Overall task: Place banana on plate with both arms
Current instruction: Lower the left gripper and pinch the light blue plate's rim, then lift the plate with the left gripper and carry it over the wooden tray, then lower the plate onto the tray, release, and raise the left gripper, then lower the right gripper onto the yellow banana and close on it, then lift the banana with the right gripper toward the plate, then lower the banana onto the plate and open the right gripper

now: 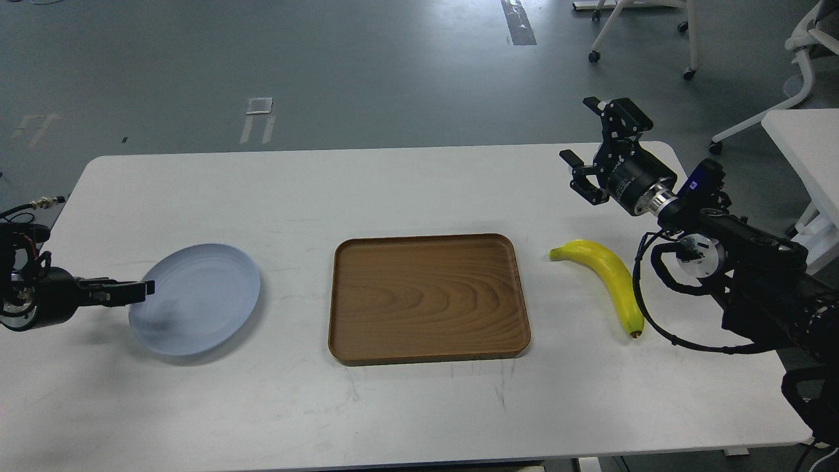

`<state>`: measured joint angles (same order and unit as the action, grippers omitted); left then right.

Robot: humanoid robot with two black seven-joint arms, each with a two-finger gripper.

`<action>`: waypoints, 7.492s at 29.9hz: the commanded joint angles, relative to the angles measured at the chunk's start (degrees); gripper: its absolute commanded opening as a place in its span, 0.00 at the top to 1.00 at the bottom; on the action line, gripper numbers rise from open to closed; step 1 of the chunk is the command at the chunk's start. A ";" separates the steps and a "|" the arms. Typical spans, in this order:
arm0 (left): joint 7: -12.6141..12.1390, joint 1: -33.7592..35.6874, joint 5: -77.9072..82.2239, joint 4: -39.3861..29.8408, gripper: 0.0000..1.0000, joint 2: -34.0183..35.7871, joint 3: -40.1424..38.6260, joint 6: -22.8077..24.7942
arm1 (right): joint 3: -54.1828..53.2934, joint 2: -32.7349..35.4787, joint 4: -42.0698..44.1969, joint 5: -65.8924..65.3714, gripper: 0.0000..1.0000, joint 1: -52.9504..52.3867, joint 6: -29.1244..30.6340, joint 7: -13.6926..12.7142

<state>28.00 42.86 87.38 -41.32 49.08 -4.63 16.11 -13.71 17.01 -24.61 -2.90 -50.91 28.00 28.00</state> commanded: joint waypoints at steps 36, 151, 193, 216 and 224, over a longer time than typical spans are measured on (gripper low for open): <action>0.00 10.73 -10.47 -7.62 1.00 -0.04 -0.20 8.76 | 0.09 0.13 -0.18 -0.26 0.00 0.20 0.00 0.00; -4.01 2.93 -79.47 -13.78 0.02 -12.43 -26.75 11.89 | 53.96 3.38 -9.76 -69.34 0.65 -20.99 -0.75 0.00; -3.92 1.79 -79.38 -15.63 0.02 -11.12 -26.83 11.89 | 55.02 -17.01 -7.21 -51.41 0.83 -30.13 0.00 0.00; -3.92 1.70 -79.38 -15.72 0.02 -9.53 -26.83 11.89 | 56.07 -17.01 -7.56 -44.56 0.68 -28.99 0.00 0.00; -3.92 1.62 -79.38 -15.72 0.02 -9.01 -26.83 11.89 | 56.86 -17.01 -7.30 -44.38 0.47 -26.96 0.00 0.00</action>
<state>24.09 44.48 8.00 -57.04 40.03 -31.47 28.00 43.25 0.00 -32.17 -47.45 -78.35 28.00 28.00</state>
